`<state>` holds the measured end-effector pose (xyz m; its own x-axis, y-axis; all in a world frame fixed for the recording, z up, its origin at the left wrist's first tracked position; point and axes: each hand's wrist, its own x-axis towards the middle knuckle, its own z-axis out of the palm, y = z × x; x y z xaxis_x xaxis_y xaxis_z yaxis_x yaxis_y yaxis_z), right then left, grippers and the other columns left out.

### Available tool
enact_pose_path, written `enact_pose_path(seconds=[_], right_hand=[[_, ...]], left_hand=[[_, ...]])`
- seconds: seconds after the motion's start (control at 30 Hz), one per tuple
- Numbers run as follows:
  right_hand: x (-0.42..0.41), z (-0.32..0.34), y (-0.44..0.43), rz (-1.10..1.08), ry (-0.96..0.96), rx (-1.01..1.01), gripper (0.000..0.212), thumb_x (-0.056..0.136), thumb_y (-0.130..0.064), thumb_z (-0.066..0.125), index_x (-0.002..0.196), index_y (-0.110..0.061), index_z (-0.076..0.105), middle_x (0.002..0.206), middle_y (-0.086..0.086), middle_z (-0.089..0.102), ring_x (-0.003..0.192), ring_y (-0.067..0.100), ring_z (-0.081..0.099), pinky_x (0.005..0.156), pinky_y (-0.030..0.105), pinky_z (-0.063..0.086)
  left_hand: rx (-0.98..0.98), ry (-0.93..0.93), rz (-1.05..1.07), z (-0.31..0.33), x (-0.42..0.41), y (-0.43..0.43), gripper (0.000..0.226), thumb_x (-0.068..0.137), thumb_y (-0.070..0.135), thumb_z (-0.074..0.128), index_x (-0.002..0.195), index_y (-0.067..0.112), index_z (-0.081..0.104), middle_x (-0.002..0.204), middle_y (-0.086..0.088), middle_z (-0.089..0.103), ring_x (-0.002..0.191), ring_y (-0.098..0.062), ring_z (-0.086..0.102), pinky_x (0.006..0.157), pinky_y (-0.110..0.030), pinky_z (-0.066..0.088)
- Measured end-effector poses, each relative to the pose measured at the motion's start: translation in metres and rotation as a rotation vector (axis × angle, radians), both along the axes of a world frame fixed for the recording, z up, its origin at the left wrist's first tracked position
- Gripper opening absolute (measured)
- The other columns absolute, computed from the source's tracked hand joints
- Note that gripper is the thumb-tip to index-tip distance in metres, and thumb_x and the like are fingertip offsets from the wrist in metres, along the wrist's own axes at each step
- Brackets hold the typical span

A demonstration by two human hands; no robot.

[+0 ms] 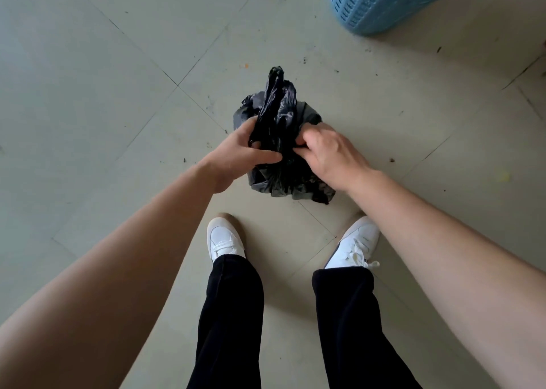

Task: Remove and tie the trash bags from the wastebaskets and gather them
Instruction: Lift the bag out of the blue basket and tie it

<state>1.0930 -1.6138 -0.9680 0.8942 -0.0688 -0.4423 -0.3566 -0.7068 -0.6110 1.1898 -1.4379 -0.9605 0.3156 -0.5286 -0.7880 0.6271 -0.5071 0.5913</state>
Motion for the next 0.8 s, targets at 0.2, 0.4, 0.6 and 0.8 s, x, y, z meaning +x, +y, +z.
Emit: enact_pose_path(seconds=[0.2, 0.4, 0.6, 0.8], right_hand=[[-0.004, -0.008, 0.003, -0.08, 0.051, 0.123, 0.015, 0.089, -0.021, 0.067, 0.101, -0.014, 0.062, 0.092, 0.001, 0.063, 0.091, 0.024, 0.061, 0.078, 0.031, 0.045], [-0.01, -0.016, 0.008, -0.806, 0.318, 0.527, 0.023, 0.088, -0.027, 0.072, 0.103, -0.01, 0.069, 0.096, 0.008, 0.074, 0.082, 0.009, 0.065, 0.089, 0.038, 0.057], [-0.002, -0.003, 0.009, -0.198, 0.105, 0.204, 0.02, 0.095, -0.024, 0.061, 0.109, -0.02, 0.075, 0.092, 0.003, 0.064, 0.088, 0.016, 0.058, 0.078, 0.028, 0.043], [0.013, 0.003, -0.001, 0.118, 0.145, 0.046, 0.026, 0.096, -0.03, 0.056, 0.117, -0.027, 0.072, 0.104, 0.006, 0.058, 0.108, 0.026, 0.056, 0.094, 0.036, 0.046]], left_hand=[[0.062, -0.095, 0.137, 0.001, -0.005, -0.002, 0.012, 0.099, 0.02, 0.059, 0.11, 0.021, 0.064, 0.066, 0.013, 0.06, 0.061, -0.004, 0.056, 0.061, -0.022, 0.046], [0.072, 0.161, 0.471, -0.008, -0.005, 0.002, 0.006, 0.102, 0.021, 0.05, 0.099, 0.022, 0.056, 0.064, 0.005, 0.038, 0.058, -0.011, 0.043, 0.058, -0.026, 0.041], [-0.009, 0.151, 0.228, -0.008, -0.006, 0.012, 0.07, 0.071, -0.001, 0.074, 0.133, 0.018, 0.048, 0.107, -0.004, 0.069, 0.096, -0.019, 0.07, 0.074, -0.029, 0.057], [-0.094, 0.097, 0.017, 0.001, 0.003, 0.01, 0.027, 0.089, 0.017, 0.073, 0.114, 0.014, 0.065, 0.097, 0.002, 0.073, 0.091, -0.01, 0.07, 0.077, -0.026, 0.054]])
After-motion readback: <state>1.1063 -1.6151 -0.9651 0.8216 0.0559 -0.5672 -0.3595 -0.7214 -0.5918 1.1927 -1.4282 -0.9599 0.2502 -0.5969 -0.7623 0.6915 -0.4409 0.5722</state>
